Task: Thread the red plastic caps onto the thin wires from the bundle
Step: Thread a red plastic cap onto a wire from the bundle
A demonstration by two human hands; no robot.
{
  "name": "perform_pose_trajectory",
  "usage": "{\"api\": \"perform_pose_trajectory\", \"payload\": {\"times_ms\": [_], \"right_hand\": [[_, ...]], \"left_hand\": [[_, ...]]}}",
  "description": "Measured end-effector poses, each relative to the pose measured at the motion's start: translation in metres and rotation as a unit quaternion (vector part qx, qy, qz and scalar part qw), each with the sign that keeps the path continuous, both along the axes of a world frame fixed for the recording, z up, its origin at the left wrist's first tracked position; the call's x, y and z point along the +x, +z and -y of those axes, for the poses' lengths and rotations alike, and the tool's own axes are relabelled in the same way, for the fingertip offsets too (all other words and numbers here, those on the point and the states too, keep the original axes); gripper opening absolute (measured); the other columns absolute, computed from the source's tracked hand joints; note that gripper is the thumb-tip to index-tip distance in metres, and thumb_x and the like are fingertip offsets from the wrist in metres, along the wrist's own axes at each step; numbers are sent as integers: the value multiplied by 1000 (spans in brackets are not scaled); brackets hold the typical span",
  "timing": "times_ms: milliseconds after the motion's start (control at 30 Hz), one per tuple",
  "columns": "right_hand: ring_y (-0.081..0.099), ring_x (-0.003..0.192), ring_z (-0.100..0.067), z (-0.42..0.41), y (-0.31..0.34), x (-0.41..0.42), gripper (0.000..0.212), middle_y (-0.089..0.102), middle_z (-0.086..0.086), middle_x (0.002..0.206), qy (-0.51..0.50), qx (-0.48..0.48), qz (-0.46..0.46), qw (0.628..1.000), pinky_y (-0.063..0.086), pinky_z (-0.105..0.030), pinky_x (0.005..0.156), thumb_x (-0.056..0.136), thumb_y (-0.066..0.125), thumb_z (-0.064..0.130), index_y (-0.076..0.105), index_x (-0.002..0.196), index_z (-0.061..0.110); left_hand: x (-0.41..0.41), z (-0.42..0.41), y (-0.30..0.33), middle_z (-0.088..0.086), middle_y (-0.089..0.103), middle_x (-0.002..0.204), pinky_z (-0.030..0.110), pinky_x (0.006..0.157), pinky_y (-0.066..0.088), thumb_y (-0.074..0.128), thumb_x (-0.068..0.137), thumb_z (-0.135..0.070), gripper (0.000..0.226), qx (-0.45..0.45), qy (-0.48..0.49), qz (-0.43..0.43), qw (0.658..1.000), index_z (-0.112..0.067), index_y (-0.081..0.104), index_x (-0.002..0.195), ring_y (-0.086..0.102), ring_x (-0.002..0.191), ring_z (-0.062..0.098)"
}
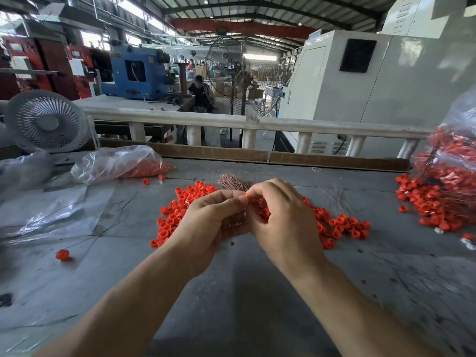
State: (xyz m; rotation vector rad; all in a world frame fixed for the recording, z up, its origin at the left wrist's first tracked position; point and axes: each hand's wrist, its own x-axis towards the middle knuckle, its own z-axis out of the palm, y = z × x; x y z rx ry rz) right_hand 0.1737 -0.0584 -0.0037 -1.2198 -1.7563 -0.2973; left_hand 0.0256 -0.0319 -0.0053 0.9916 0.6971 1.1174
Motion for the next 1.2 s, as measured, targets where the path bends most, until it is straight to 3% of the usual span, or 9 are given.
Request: {"api": "perform_pose_trajectory", "payload": {"times_ms": [100, 233, 400, 667, 867, 1000, 1100, 1200], "right_hand": [[62, 91, -19, 1, 1, 1, 11, 67, 3, 94, 5, 1, -7, 1000, 51, -33, 78, 86, 76, 12, 71, 95, 13], [62, 91, -20, 1, 1, 2, 11, 67, 3, 94, 9, -1, 1, 1000, 52, -36, 77, 86, 75, 13, 71, 96, 12], [61, 88, -17, 2, 1, 2, 11, 65, 5, 91, 6, 1, -14, 1000, 50, -30, 75, 84, 76, 13, 69, 93, 14], [61, 89, -16, 2, 0, 2, 10, 65, 6, 92, 7, -7, -7, 1000, 50, -33, 74, 86, 75, 15, 69, 95, 16], [61, 89, -17, 2, 0, 0, 13, 65, 6, 92, -5, -4, 11, 1000, 50, -33, 73, 85, 79, 21, 69, 93, 16], [61, 88, -19, 2, -1, 1, 12, 65, 5, 92, -5, 4, 15, 1000, 49, -32, 73, 87, 78, 19, 69, 93, 15], [61, 89, -19, 2, -1, 0, 11, 64, 4, 93, -5, 2, 16, 1000, 49, -32, 73, 87, 78, 15, 68, 93, 15], [60, 89, -20, 2, -1, 1, 12, 64, 4, 93, -9, -4, 22, 1000, 49, -33, 73, 86, 76, 8, 68, 93, 13]], "left_hand": [[0, 0, 2, 29, 70, 115, 34, 74, 62, 66, 92, -12, 37, -4, -11, 3, 1000, 11, 63, 120, 70, 94, 30], [-1, -1, 2, 29, 69, 118, 34, 75, 61, 63, 97, -15, 31, -2, -14, -10, 1000, 8, 68, 117, 70, 97, 30], [-1, -1, 2, 28, 70, 117, 35, 78, 61, 62, 97, -15, 30, 11, -19, -24, 999, 7, 70, 115, 69, 100, 33], [0, 0, 2, 29, 70, 114, 31, 70, 62, 62, 98, -14, 28, 21, 0, -45, 999, 7, 70, 114, 69, 94, 30], [3, 1, 0, 34, 68, 115, 48, 92, 55, 62, 97, -13, 28, 26, 30, -74, 996, 9, 70, 111, 64, 98, 36], [2, -1, 0, 35, 67, 113, 42, 82, 56, 60, 98, -12, 26, 14, 31, -68, 997, 8, 71, 108, 63, 95, 35], [2, -3, 0, 25, 69, 97, 38, 75, 57, 60, 98, -15, 20, 7, 26, -59, 998, 0, 74, 99, 67, 84, 27], [1, -3, 0, 20, 71, 95, 36, 73, 58, 61, 98, -16, 19, 4, 19, -53, 998, -2, 74, 98, 68, 80, 25]]}}
